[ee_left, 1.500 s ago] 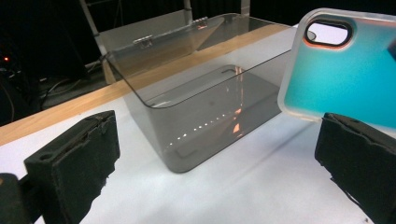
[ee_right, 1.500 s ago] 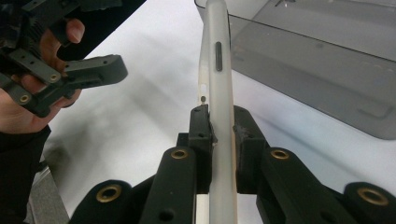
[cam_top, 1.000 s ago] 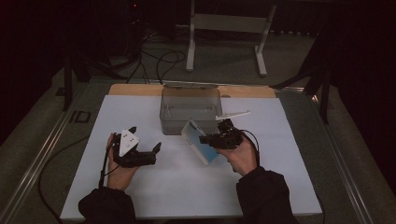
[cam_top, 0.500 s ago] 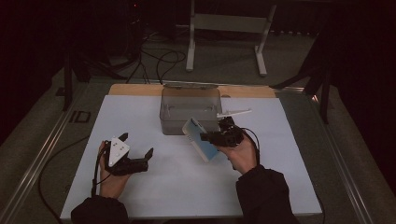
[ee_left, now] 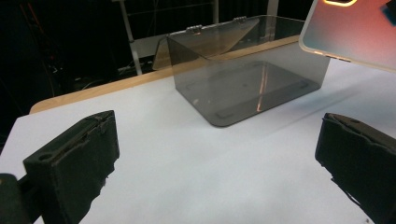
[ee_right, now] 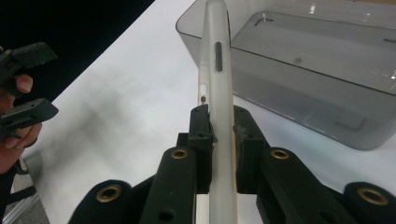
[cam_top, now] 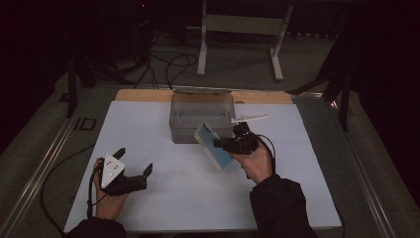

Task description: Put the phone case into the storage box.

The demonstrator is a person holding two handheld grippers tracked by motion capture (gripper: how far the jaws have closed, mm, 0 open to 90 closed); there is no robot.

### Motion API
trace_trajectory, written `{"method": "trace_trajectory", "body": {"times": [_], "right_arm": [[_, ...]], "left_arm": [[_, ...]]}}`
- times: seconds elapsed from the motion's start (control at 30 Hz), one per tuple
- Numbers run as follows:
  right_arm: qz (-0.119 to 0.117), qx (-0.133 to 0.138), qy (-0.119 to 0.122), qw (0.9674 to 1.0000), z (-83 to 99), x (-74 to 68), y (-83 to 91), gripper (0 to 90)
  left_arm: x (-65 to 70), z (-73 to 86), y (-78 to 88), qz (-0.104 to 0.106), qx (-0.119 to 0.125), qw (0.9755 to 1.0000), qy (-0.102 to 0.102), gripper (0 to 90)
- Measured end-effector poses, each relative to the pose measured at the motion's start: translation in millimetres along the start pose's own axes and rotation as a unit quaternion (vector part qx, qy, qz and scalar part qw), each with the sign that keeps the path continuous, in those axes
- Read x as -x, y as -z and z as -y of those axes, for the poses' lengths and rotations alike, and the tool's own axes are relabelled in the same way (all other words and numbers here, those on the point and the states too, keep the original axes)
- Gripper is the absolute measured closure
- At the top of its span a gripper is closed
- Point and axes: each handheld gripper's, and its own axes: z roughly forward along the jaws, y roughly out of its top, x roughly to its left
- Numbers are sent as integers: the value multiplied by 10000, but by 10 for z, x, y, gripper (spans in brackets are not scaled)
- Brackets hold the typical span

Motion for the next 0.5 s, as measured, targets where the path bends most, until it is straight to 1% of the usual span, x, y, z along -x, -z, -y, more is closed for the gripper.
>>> {"method": "trace_trajectory", "body": {"times": [0.1,0.2,0.3,0.5], "right_arm": [[-3,21,-15,10000,-8,9,-1,809],[12,55,-41,10000,-23,19,1,809],[16,78,-78,9999,-40,19,6,809],[66,126,-97,9999,-95,14,22,809]], "left_arm": [[-5,26,22,-14,4,10000,0,5],[-27,80,65,-124,7,9999,2,5],[-40,98,73,-176,22,9998,39,5],[-56,127,69,-208,0,9998,78,5]]}}
